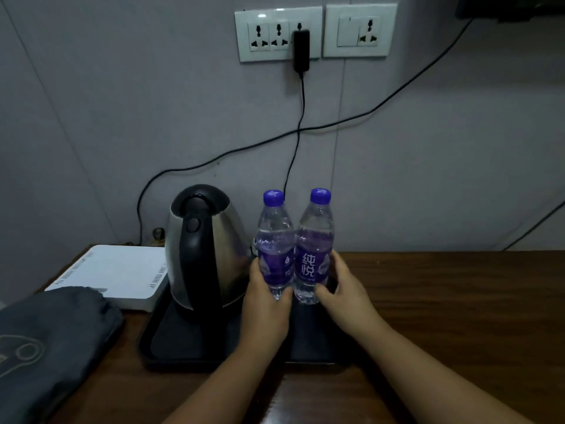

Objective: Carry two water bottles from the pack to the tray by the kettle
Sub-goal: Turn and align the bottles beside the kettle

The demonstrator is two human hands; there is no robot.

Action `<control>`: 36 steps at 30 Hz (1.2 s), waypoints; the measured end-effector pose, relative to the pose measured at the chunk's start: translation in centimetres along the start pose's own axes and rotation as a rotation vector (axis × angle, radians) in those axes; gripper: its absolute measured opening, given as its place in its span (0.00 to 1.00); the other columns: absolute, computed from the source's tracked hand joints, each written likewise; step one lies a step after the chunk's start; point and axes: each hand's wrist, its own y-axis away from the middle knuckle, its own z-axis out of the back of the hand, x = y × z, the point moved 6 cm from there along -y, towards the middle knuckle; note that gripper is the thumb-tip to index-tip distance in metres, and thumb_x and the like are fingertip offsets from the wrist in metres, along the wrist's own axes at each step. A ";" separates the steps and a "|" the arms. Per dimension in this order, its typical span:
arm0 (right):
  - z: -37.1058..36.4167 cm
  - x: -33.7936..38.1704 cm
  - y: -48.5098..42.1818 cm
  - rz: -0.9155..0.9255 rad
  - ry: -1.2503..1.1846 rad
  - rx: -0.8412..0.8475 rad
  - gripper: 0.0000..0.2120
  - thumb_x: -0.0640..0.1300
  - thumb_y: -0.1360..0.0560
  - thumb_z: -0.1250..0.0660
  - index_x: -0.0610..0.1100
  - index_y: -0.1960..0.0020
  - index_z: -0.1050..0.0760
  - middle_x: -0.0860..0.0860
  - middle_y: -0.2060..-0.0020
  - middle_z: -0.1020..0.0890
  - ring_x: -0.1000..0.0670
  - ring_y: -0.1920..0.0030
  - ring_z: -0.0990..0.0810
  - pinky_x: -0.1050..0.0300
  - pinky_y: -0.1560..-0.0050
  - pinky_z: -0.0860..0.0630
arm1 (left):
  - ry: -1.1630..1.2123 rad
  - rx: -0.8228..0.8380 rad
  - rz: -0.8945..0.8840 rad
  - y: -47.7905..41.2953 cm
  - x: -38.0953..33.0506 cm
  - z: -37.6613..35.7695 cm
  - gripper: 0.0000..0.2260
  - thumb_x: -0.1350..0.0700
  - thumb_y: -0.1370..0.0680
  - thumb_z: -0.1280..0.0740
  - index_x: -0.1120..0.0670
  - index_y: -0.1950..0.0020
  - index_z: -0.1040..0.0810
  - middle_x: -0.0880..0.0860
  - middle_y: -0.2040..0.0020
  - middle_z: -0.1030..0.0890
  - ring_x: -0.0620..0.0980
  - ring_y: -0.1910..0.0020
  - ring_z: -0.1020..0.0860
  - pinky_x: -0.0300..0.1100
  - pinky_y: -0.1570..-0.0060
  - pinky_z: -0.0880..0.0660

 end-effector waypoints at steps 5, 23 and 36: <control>-0.2 0.5 0.1 0.035 0.060 -0.097 0.33 0.54 0.29 0.21 0.70 0.31 0.33 0.60 0.41 0.24 0.51 0.36 0.21 0.46 0.33 0.25 | -0.050 -0.031 -0.007 -0.1 0.2 -0.1 0.20 0.62 0.23 0.28 0.50 0.33 0.27 0.50 0.41 0.19 0.48 0.45 0.19 0.47 0.45 0.21; 0.0 1.8 1.0 0.022 0.245 -0.118 0.35 0.61 0.29 0.24 0.55 0.27 0.33 0.55 0.38 0.25 0.47 0.32 0.26 0.43 0.33 0.28 | -0.190 0.067 0.011 0.8 -0.6 0.0 0.26 0.50 0.26 0.23 0.52 0.32 0.29 0.52 0.41 0.23 0.51 0.47 0.20 0.46 0.45 0.22; -0.6 1.2 0.2 -0.007 0.193 -0.158 0.36 0.60 0.28 0.24 0.51 0.26 0.34 0.49 0.32 0.26 0.45 0.31 0.27 0.40 0.30 0.29 | -0.154 0.089 -0.008 -0.3 0.9 0.0 0.25 0.60 0.24 0.26 0.50 0.30 0.30 0.49 0.43 0.15 0.50 0.44 0.17 0.38 0.53 0.25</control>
